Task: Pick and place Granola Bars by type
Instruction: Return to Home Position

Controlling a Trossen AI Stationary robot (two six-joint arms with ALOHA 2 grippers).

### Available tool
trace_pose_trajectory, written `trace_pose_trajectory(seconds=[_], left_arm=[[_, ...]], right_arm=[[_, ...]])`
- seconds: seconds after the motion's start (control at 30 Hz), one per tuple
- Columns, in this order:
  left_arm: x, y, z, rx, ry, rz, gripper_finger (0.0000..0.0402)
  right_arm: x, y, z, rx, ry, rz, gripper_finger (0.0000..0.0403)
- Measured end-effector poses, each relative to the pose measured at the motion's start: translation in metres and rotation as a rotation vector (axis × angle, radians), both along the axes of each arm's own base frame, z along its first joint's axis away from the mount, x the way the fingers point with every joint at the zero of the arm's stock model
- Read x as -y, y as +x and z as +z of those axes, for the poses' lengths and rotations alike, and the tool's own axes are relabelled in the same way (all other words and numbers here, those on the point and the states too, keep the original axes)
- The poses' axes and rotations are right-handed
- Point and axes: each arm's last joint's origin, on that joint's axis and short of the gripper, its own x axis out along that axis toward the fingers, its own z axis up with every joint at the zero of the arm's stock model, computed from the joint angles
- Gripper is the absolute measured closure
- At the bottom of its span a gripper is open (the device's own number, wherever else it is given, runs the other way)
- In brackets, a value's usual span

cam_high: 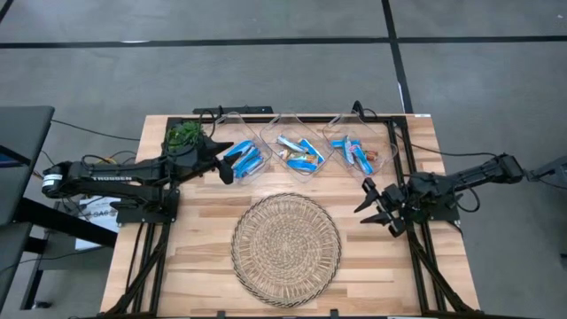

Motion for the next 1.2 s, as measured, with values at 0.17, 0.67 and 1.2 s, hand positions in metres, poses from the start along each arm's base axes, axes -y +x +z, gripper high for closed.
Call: trace_pose_trajectory(seconds=[0.17, 0.67, 1.2], left_arm=[[0.000, 0.000, 0.000, -0.002, 0.003, -0.007, 0.0182], [0.001, 0.001, 0.001, 0.047, -0.062, -0.026, 0.0182], [0.006, 0.004, 0.000, 0.017, -0.053, -0.241, 0.0182]], right_arm=[[0.004, -0.006, -0.006, -0.013, -0.009, -0.017, 0.0256], [0.012, -0.017, -0.016, -0.069, -0.098, -0.158, 0.0270], [0.018, -0.013, -0.021, -0.146, -0.072, -0.304, 0.0270]])
